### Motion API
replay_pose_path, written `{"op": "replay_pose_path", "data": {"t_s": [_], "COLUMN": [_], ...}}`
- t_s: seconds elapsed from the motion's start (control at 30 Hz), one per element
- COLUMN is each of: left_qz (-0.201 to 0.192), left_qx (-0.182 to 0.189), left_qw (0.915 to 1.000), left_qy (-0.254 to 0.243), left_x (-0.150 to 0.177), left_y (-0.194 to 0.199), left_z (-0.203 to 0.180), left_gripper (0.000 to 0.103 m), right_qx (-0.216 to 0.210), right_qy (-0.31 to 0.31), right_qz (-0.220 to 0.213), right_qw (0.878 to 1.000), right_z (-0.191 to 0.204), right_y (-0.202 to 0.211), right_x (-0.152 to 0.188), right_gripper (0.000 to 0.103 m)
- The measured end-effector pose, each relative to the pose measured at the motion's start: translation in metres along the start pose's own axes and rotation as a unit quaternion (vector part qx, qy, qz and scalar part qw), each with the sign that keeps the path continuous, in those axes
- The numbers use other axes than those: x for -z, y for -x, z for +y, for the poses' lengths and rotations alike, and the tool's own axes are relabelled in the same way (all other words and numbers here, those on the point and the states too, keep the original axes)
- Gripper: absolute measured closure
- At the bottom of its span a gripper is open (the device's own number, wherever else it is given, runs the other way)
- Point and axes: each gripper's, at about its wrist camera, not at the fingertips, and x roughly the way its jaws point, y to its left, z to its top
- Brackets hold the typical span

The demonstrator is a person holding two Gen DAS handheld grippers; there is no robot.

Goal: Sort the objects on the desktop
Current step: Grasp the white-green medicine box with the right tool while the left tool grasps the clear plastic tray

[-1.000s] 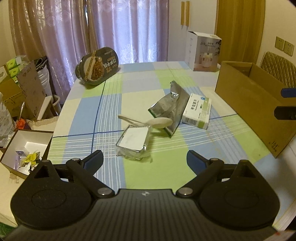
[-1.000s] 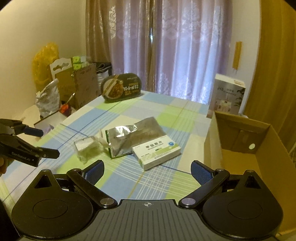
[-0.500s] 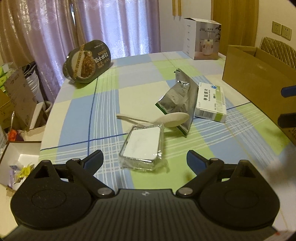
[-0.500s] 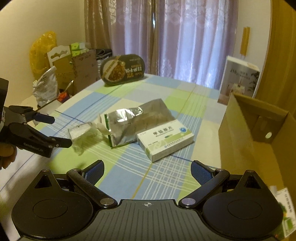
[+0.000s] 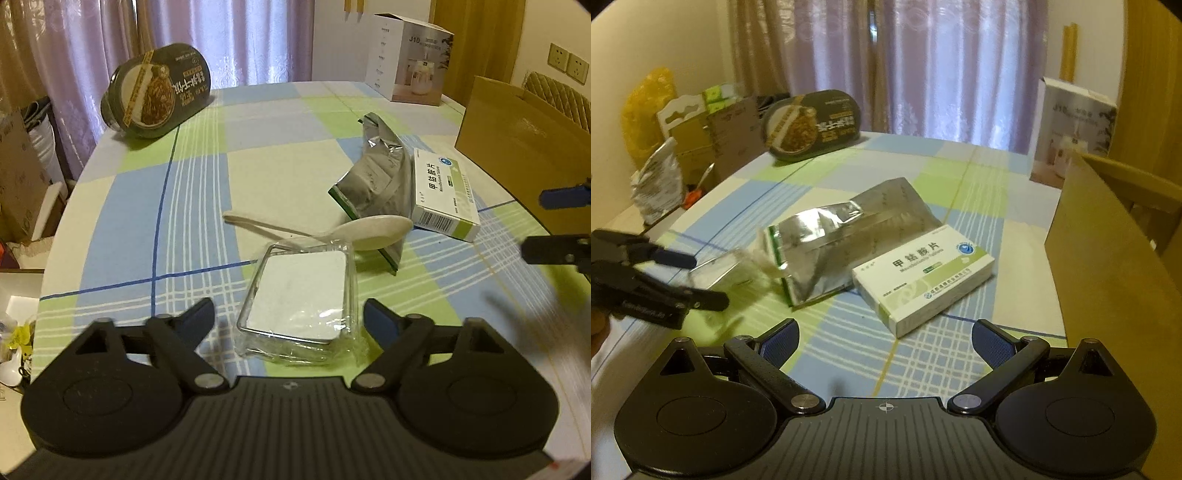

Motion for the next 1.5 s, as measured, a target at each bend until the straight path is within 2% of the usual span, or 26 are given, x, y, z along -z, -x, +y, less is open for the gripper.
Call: {"op": "replay_pose_path", "data": {"t_s": [0.1, 0.13, 0.3, 0.6, 0.73, 0.87, 1.07, 1.3, 1.4, 1.5], "left_qz": [0.008, 0.01, 0.011, -0.007, -0.014, -0.012, -0.012, -0.009, -0.006, -0.005], "left_qx": [0.005, 0.003, 0.002, 0.015, 0.025, 0.02, 0.017, 0.012, 0.013, 0.012], "left_qw": [0.9999, 0.9998, 0.997, 0.9896, 0.9897, 0.9911, 0.9914, 0.9929, 0.9933, 0.9933], "left_qy": [0.009, 0.017, 0.077, 0.143, 0.14, 0.131, 0.129, 0.118, 0.115, 0.114], "left_x": [-0.002, -0.003, -0.01, -0.021, -0.027, -0.029, -0.028, -0.027, -0.027, -0.027], "left_y": [-0.004, -0.005, -0.005, -0.017, -0.023, -0.027, -0.027, -0.028, -0.029, -0.029], "left_z": [0.001, 0.0, -0.003, -0.005, -0.012, -0.018, -0.02, -0.024, -0.024, -0.025], "left_gripper": [0.041, 0.042, 0.044, 0.045, 0.046, 0.047, 0.047, 0.045, 0.044, 0.042], "right_qx": [0.008, 0.012, 0.031, 0.056, 0.069, 0.078, 0.083, 0.07, 0.057, 0.072], "right_qy": [-0.019, -0.024, -0.051, -0.106, -0.112, -0.128, -0.118, -0.095, -0.064, -0.054], "right_qz": [-0.001, -0.001, 0.001, 0.003, 0.001, 0.001, 0.002, 0.014, 0.025, 0.023], "right_qw": [1.0, 1.0, 0.998, 0.993, 0.991, 0.989, 0.99, 0.993, 0.996, 0.996], "right_z": [-0.002, -0.002, -0.005, -0.009, -0.01, -0.013, -0.01, -0.013, -0.017, -0.026], "right_y": [-0.011, -0.015, -0.032, -0.061, -0.072, -0.082, -0.09, -0.076, -0.066, -0.053], "right_x": [-0.003, -0.004, -0.006, -0.015, -0.02, -0.026, -0.031, -0.026, -0.017, -0.009], "right_gripper": [0.006, 0.006, 0.006, 0.002, 0.002, 0.002, 0.002, 0.014, 0.014, 0.014]}}
